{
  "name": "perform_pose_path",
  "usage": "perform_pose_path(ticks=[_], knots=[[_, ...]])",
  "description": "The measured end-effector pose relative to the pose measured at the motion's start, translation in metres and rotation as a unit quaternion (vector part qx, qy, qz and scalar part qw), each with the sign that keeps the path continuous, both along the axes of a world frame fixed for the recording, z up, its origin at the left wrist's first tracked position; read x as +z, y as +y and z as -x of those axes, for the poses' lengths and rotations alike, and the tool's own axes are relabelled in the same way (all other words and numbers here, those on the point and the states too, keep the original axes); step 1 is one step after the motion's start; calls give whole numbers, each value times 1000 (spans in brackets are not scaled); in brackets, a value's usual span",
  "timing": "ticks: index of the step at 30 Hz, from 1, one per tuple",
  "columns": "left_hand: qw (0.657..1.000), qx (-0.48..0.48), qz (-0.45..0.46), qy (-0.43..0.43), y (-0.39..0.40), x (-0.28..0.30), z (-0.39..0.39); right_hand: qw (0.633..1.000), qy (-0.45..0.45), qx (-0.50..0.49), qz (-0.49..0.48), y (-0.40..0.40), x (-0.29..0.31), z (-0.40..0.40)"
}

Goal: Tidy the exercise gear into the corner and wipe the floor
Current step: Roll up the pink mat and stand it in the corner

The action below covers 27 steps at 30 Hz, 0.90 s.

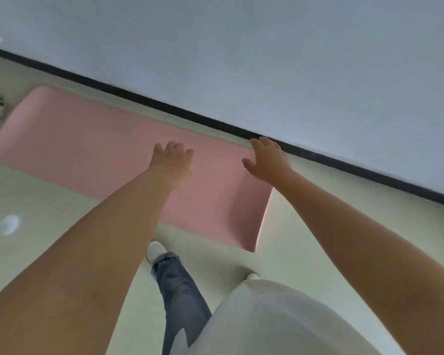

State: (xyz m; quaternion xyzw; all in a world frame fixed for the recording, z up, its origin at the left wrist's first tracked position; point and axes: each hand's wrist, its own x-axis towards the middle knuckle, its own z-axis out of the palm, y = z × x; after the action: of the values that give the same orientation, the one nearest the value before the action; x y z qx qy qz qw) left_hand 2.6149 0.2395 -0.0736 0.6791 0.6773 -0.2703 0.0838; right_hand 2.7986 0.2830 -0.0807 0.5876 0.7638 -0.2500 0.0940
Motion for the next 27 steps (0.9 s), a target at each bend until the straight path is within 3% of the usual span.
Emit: perform_pose_path(ticks=[7, 14, 19, 27], knots=[[969, -240, 44, -41, 74, -51, 11, 966, -39, -249, 54, -10, -52, 3], [932, -347, 89, -57, 73, -130, 12, 924, -45, -355, 139, -62, -140, 12], [928, -358, 76, -64, 69, -247, -3, 900, -59, -405, 151, -78, -252, 4], [920, -377, 77, -77, 51, -488, -30, 874, -53, -466, 126, -84, -484, -10]])
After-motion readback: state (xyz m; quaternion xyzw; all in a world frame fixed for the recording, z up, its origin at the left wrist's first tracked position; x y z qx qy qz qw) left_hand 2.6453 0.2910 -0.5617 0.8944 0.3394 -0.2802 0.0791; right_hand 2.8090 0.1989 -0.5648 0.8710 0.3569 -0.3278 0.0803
